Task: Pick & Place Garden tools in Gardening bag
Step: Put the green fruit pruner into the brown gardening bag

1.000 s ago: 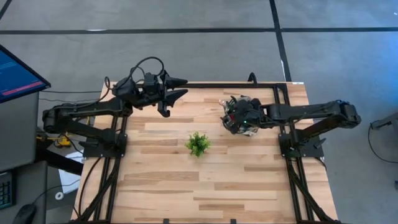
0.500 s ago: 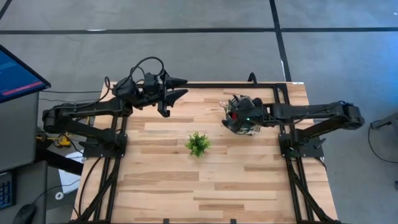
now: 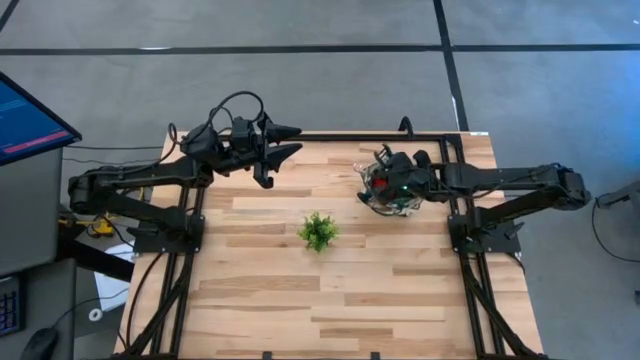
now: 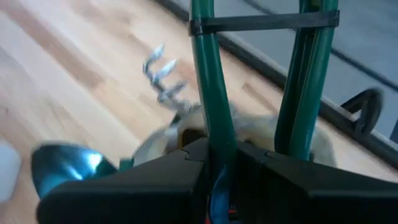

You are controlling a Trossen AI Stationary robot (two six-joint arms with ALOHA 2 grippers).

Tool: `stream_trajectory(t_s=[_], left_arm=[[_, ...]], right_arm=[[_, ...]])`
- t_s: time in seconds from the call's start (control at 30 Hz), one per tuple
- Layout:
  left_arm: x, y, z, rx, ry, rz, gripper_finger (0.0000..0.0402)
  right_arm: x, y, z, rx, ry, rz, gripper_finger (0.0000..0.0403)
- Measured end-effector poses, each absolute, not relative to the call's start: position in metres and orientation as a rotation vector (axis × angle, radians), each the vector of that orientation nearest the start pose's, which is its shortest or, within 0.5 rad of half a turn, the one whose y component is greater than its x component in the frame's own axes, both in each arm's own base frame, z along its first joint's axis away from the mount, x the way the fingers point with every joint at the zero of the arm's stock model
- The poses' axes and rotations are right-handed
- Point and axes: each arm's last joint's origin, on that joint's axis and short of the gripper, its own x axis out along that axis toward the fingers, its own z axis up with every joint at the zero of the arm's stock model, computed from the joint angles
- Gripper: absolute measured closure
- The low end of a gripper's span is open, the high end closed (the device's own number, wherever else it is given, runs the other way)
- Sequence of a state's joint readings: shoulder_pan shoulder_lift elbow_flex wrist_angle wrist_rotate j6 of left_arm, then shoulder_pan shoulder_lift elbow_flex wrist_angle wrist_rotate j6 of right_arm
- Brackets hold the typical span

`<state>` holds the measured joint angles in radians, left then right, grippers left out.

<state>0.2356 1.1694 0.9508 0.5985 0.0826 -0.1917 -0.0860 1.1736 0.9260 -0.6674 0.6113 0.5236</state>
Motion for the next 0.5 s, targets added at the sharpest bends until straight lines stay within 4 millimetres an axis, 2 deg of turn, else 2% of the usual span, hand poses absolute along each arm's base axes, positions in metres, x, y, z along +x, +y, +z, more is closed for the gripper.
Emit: stream_trajectory(t_s=[0.23, 0.5], left_arm=[[0.252, 0.058, 0.388, -0.129, -0.388, 0.115, 0.022], [0.252, 0.058, 0.388, -0.129, -0.388, 0.115, 0.022]], right_arm=[[0.233, -0.035, 0.26, 0.232, 0.781, -0.82, 0.0373], [0.236, -0.034, 0.254, 0.259, 0.83, -0.768, 0.0373]])
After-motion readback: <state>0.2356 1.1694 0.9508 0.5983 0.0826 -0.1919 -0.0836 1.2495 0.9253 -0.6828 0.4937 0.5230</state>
